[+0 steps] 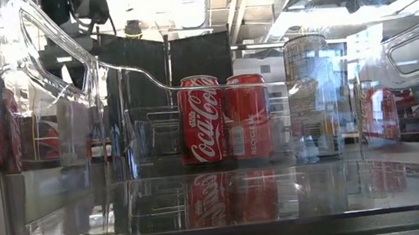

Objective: Sort soda cans
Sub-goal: Put the top left white soda can in the top left transparent bin

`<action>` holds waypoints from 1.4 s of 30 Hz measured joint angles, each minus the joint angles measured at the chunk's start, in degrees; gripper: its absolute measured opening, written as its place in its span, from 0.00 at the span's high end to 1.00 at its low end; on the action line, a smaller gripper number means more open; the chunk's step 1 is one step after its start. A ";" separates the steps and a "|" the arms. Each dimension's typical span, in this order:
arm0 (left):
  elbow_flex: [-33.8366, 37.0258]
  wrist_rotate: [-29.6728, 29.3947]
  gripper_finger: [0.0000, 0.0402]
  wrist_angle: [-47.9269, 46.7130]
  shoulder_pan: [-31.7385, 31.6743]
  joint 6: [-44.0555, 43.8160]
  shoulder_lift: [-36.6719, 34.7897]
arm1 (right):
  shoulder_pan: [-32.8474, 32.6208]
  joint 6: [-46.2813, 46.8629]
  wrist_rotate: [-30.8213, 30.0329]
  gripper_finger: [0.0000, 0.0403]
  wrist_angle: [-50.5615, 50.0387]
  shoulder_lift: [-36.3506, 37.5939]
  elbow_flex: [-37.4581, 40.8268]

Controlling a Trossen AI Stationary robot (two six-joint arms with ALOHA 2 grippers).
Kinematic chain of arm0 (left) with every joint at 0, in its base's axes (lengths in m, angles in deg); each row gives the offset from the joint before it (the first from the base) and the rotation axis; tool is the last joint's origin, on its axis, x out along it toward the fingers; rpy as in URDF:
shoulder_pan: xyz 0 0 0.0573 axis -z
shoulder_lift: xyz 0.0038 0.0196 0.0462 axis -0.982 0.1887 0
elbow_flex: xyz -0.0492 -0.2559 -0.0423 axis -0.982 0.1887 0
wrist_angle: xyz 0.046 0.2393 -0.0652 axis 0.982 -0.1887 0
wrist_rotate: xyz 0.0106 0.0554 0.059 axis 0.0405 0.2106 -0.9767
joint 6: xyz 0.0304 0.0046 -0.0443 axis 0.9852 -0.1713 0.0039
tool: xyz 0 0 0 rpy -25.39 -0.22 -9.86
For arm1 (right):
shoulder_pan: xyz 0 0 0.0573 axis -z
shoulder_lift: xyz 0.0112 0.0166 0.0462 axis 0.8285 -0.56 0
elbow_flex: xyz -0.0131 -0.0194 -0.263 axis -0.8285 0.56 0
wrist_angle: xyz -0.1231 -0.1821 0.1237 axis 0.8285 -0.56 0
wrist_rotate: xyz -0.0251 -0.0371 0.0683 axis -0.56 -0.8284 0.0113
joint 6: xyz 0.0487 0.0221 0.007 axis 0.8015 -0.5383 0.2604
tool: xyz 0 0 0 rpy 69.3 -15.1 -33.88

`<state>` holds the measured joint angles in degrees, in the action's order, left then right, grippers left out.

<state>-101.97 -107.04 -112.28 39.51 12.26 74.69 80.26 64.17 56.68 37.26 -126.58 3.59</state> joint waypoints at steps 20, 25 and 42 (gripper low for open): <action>2.84 4.64 0.20 2.55 -1.37 2.17 -0.52 | 0.86 0.47 10.83 0.28 1.81 -3.09 0.02; 3.02 3.63 0.11 2.80 -1.95 1.73 -0.56 | 0.08 -0.45 10.84 0.28 1.67 -3.78 0.02; 0.05 1.99 0.08 2.78 -1.06 3.43 -0.58 | 2.58 -1.28 10.89 0.28 2.36 -3.72 0.02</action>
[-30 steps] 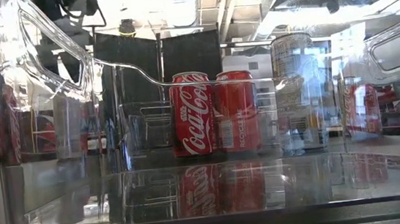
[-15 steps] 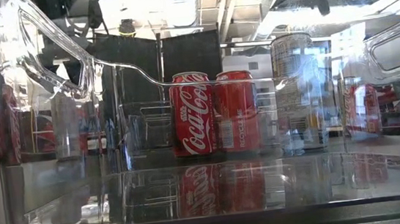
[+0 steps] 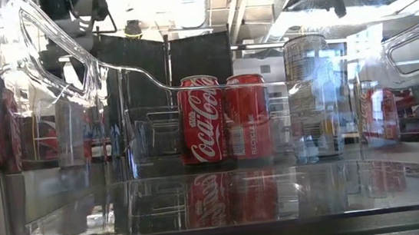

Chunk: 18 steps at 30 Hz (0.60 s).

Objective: Sort soda cans
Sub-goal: Put the top left white soda can in the top left transparent bin

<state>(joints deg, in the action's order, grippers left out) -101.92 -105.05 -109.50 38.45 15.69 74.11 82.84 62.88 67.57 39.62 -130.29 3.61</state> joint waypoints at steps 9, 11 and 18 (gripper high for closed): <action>3.58 0.36 0.08 -0.71 -1.37 0.84 2.84 | 0.00 -0.70 0.02 0.28 -0.02 0.00 0.00; 4.63 0.81 0.08 -0.64 -1.39 0.85 3.84 | 0.00 -0.72 0.02 0.28 -0.02 0.00 0.00; 5.13 1.65 0.11 1.96 -1.39 2.12 6.01 | -0.01 -1.31 0.04 0.28 0.00 0.00 0.00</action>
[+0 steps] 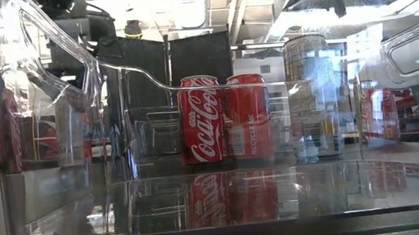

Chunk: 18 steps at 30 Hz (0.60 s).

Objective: Sort soda cans
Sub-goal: Put the top left white soda can in the top left transparent bin

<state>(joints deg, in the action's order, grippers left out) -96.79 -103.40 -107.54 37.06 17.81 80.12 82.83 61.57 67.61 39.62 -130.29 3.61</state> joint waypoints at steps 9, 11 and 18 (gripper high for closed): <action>-0.03 0.74 0.34 -0.69 0.00 -0.47 -0.02 | 0.01 0.27 0.01 0.28 0.01 0.00 0.00; -0.12 0.80 0.37 -1.09 0.00 -0.52 -0.02 | -0.01 0.31 0.03 0.28 0.01 0.00 0.00; -6.63 3.36 0.37 -9.06 0.23 -0.81 0.04 | -0.02 0.44 0.04 0.28 0.51 0.00 0.00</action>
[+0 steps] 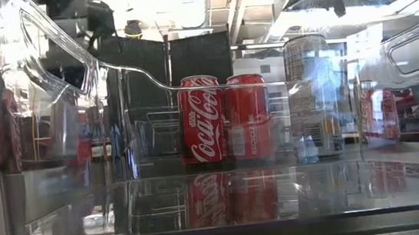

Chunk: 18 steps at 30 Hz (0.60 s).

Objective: Sort soda cans
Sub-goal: Put the top left white soda can in the top left transparent bin

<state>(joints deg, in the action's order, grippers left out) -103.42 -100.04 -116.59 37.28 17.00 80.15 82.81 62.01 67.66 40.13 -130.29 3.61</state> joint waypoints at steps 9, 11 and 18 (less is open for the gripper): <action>-16.53 2.31 0.37 -3.22 0.59 1.28 1.75 | -1.00 0.05 0.00 0.28 0.18 0.00 0.00; -20.90 2.35 0.37 -3.23 0.69 1.87 3.96 | -1.06 0.07 0.00 0.28 0.17 0.00 0.00; -35.53 2.20 0.37 -3.28 1.93 7.92 16.86 | -1.44 0.20 0.02 0.28 0.10 0.01 0.00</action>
<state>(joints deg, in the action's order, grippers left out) -138.95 -97.84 -119.87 39.22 24.92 97.01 81.36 62.20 67.68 40.23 -130.28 3.61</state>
